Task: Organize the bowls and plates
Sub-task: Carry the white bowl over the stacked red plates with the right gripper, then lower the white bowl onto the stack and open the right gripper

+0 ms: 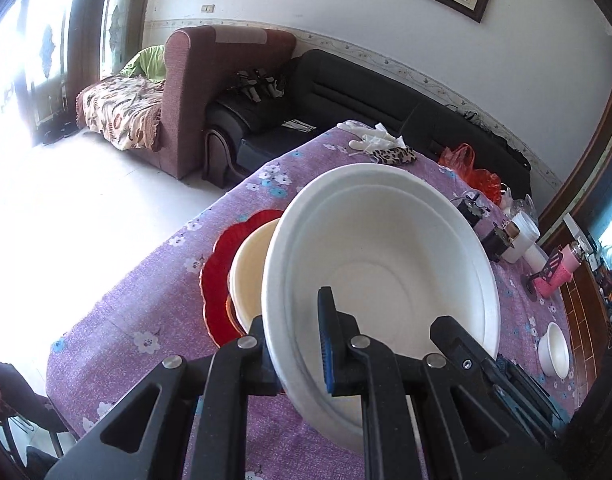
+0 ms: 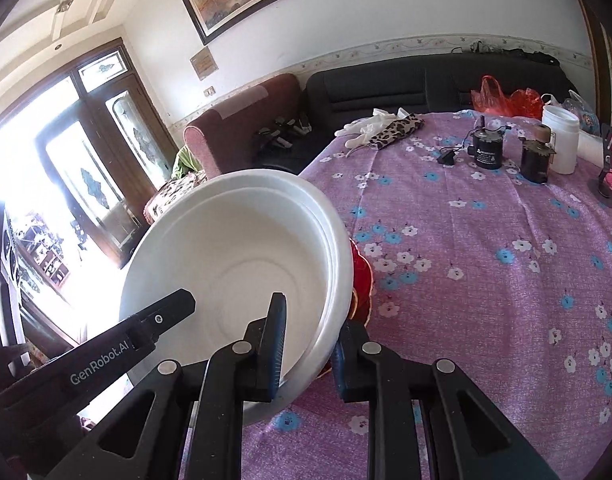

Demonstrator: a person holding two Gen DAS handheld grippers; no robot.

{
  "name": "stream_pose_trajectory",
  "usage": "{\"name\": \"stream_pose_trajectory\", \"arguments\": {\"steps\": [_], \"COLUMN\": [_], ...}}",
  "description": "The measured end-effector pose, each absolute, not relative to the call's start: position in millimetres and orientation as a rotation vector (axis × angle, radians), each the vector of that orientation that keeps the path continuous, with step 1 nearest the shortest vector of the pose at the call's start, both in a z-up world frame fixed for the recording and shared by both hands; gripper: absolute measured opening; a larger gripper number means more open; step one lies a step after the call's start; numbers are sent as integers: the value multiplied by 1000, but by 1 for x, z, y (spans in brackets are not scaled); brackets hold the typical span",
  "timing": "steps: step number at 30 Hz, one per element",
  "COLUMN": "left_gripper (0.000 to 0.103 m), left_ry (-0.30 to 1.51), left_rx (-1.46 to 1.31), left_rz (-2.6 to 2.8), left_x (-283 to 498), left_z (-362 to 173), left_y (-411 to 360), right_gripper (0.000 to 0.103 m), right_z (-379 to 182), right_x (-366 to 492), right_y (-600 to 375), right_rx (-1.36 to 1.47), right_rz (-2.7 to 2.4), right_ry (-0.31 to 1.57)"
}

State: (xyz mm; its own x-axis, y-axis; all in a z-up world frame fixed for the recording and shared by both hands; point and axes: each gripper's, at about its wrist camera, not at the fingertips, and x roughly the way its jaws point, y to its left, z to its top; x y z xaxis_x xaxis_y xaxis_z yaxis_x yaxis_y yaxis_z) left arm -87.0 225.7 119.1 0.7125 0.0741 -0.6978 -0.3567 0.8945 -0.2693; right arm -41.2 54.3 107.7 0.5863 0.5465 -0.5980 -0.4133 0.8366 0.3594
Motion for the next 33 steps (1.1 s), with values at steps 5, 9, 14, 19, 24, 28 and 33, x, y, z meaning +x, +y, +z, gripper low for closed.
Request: {"name": "stream_pose_trajectory", "arguments": {"steps": [5, 9, 14, 19, 24, 28, 33], "left_gripper": [12, 12, 12, 12, 12, 12, 13], "left_ry": [741, 754, 772, 784, 781, 803, 816], "left_rx": [-406, -396, -412, -405, -313, -305, -296], "left_rz": [280, 307, 310, 312, 351, 372, 397], "left_x": [-84, -76, -65, -59, -50, -42, -43], "left_z": [114, 106, 96, 93, 96, 88, 81], "left_y": [238, 244, 255, 258, 251, 254, 257], "right_gripper": [22, 22, 23, 23, 23, 23, 23], "right_z": [107, 101, 89, 81, 82, 82, 77], "right_x": [-34, -25, -13, -8, -2, 4, 7], "right_y": [70, 82, 93, 98, 98, 102, 105], "right_rx": [165, 143, 130, 137, 124, 105, 97], "right_rz": [572, 576, 581, 582, 569, 557, 558], "right_ry": [772, 790, 828, 849, 848, 847, 859]}}
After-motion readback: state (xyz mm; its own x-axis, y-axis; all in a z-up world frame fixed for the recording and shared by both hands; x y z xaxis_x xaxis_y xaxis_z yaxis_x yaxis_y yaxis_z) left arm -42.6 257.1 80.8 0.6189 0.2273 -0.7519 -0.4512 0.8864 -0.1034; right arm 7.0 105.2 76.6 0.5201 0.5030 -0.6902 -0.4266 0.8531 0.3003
